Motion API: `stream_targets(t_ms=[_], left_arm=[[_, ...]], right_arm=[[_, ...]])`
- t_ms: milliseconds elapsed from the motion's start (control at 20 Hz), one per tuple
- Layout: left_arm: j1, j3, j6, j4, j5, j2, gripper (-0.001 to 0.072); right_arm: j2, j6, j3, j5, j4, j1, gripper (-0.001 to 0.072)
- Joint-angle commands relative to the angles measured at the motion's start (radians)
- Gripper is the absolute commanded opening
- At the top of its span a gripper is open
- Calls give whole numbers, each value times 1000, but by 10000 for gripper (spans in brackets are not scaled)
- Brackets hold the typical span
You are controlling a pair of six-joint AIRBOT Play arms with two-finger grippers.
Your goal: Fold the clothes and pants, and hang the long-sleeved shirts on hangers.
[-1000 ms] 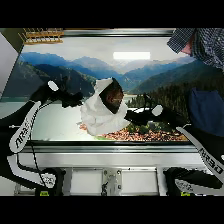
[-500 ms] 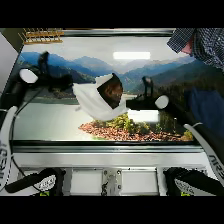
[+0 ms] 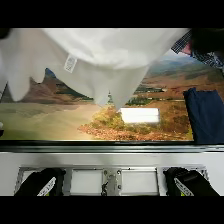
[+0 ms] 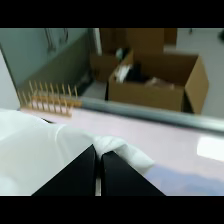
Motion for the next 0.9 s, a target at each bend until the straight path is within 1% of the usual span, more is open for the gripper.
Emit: stream_targets(t_ms=[0,100,200,400,500,600,750,850], left_arm=[[-161,63,0,12,144,98,6],[-244,63,3,13,208,114,6],[-288,63,3,13,246,106,6],[-282,65,3,13,272,46,5],[-229,65,3,12,256,-9,6],[-137,64,0,9,213,-84,6],[3,64,-29,7,115,-230,6],[60,64,-29,3,76,-345,5]], right_arm=[[127,0,59,-126,-20,-3,8],[153,0,59,-161,-20,-3,7],[162,0,59,-177,-20,-3,7],[141,0,59,-191,-21,-3,7],[104,12,59,-187,-19,-3,8],[39,11,59,-161,-16,-2,8],[-119,11,59,-114,-16,-3,8],[-269,11,59,-112,-17,-3,8]])
